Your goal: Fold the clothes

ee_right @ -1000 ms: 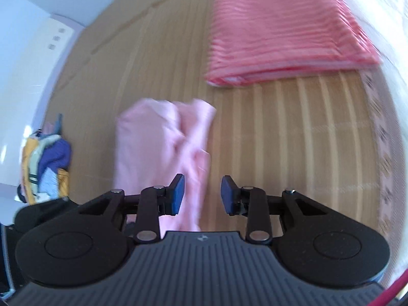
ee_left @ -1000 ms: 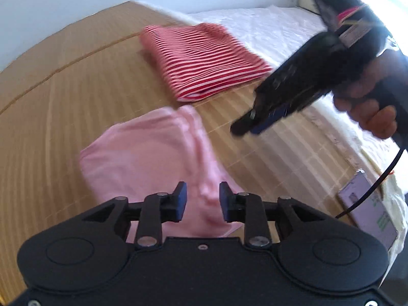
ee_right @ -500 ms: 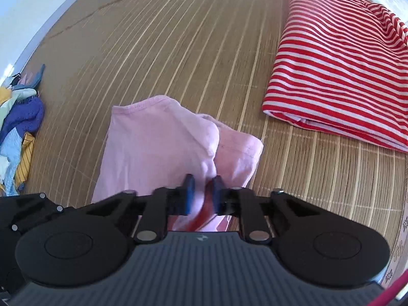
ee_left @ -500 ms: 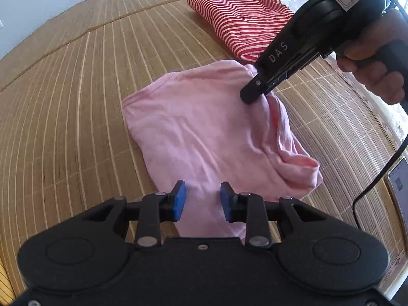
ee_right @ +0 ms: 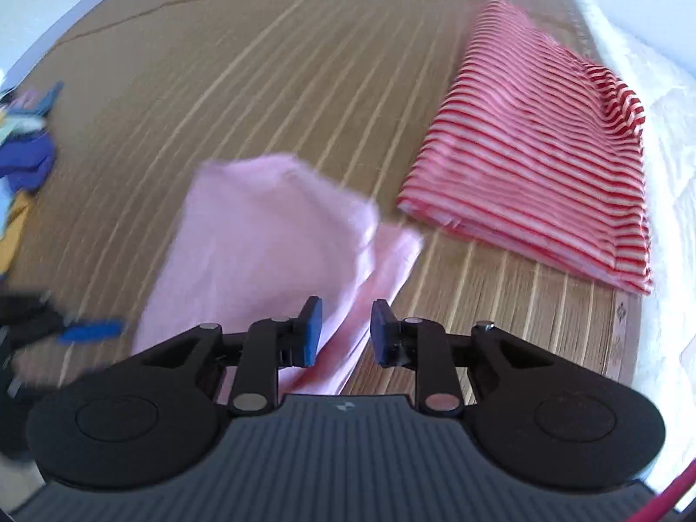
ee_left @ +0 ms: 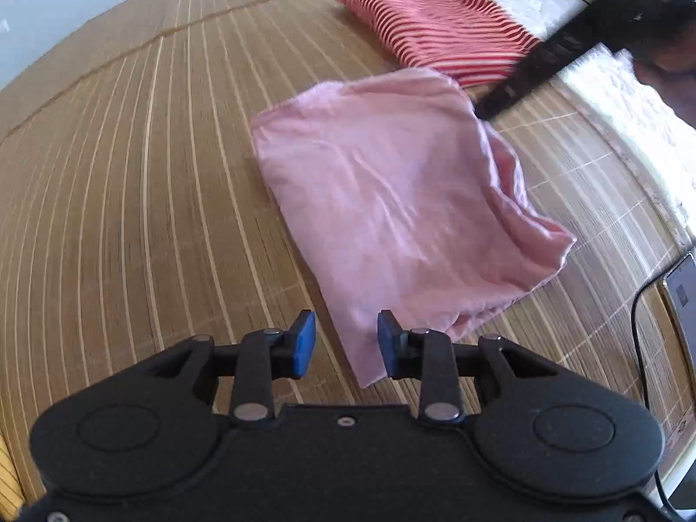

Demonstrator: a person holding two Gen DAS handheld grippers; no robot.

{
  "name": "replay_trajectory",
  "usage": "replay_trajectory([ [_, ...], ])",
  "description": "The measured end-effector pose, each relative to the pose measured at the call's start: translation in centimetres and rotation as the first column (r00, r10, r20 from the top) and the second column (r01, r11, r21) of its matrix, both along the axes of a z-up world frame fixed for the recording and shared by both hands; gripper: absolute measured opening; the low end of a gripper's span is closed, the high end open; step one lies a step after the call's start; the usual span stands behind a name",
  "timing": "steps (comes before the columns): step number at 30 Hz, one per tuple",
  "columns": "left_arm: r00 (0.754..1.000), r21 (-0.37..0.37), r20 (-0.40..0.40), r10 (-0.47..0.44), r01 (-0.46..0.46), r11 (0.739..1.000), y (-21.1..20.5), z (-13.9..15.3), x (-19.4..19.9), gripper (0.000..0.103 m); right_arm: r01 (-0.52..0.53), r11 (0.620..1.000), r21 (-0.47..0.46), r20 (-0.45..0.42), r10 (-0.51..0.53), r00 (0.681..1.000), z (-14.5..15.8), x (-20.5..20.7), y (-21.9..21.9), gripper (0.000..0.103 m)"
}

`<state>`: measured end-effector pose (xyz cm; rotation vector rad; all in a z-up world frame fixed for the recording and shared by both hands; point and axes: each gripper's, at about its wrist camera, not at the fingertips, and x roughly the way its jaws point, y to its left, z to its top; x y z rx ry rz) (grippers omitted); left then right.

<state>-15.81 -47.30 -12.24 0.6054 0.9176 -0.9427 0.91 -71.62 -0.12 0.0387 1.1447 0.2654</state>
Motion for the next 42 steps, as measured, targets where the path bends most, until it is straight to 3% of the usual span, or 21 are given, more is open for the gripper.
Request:
replay_trajectory([
  [4,1.000,-0.020,0.004,-0.024,0.024,1.000,-1.1,0.2,0.4,0.034,-0.038,0.995,0.090,-0.111,0.048,0.993,-1.6,-2.0,0.9,0.029],
  [10,0.998,-0.009,0.012,-0.067,0.068,0.998,-2.9,-1.2,0.5,0.034,0.010,0.999,0.037,-0.177,-0.003,0.984,-3.8,-2.9,2.3,0.028],
  [12,0.996,0.005,0.021,-0.087,0.087,0.996,-3.2,-1.7,0.4,0.035,0.038,0.999,0.023,-0.176,-0.033,0.984,-3.9,-3.2,2.1,0.011],
  [18,0.994,0.012,0.025,-0.109,0.108,0.994,-2.6,-1.9,0.5,0.038,0.179,0.983,0.036,-0.214,-0.168,0.962,-5.1,-3.9,-0.8,0.011],
  [21,0.996,0.010,0.000,-0.085,0.085,0.996,-2.2,-1.6,1.1,0.038,0.176,0.983,-0.045,-0.248,-0.182,0.951,-5.3,-4.6,-1.6,0.012],
  [25,0.998,-0.021,-0.036,-0.055,0.054,0.998,-1.2,-0.4,1.8,0.038,0.256,0.958,0.126,-0.191,-0.230,0.954,-2.9,-5.2,-3.1,0.012],
  [30,0.992,-0.042,-0.046,-0.113,0.111,0.993,-1.0,0.3,1.0,0.039,0.114,0.978,0.174,-0.080,-0.101,0.992,-1.6,-3.2,0.2,0.012],
  [33,0.983,0.007,-0.048,-0.180,0.181,0.984,-1.6,-0.8,0.1,0.039,0.040,0.992,0.119,-0.032,-0.036,0.999,-2.9,-2.2,2.3,0.012],
  [35,0.982,0.041,-0.035,-0.185,0.186,0.982,-1.4,-1.7,0.1,0.039,0.026,0.998,0.058,-0.050,-0.023,0.998,-4.0,-1.7,2.5,0.012],
  [40,0.989,0.067,-0.064,-0.133,0.137,0.988,0.5,-2.6,1.1,0.040,0.097,0.993,0.069,-0.082,-0.091,0.992,-4.5,-2.6,-0.2,0.011],
  [42,0.990,0.069,-0.080,-0.118,0.124,0.990,1.2,-2.4,1.5,0.040,0.134,0.991,0.019,-0.094,-0.131,0.987,-4.0,-3.1,-1.1,0.020],
])
